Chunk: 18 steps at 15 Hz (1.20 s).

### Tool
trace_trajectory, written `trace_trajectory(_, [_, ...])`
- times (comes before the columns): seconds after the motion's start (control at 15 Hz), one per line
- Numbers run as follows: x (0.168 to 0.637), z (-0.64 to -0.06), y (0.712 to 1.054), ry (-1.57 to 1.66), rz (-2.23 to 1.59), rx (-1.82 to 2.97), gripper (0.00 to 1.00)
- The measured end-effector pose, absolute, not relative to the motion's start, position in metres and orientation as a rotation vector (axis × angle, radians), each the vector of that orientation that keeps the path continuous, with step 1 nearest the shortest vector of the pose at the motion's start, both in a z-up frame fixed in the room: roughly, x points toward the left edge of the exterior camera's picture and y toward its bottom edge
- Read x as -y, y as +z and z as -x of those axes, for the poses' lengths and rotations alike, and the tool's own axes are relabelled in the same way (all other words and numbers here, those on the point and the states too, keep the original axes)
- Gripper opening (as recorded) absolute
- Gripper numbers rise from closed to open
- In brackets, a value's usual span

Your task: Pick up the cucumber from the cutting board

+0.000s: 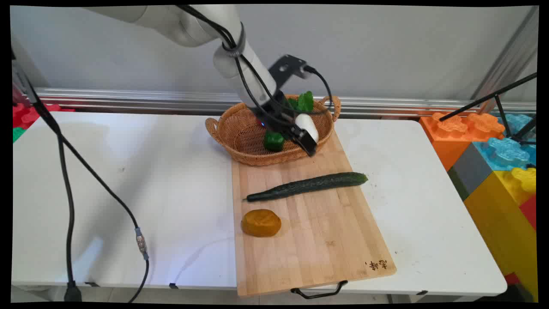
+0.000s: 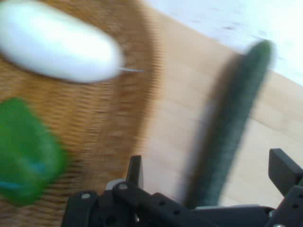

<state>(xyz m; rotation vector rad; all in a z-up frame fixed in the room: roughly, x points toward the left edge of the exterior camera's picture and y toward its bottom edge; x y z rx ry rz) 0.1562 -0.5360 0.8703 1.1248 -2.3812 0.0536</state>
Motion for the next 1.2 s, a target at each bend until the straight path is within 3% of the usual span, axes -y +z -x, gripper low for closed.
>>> trace_trajectory(0.4, [0.505,-0.116,0.859,0.025,-0.899,2.459,1.0])
trace_trajectory(1.2, [0.523,-0.088,0.789,0.169,-0.697,2.543,1.0])
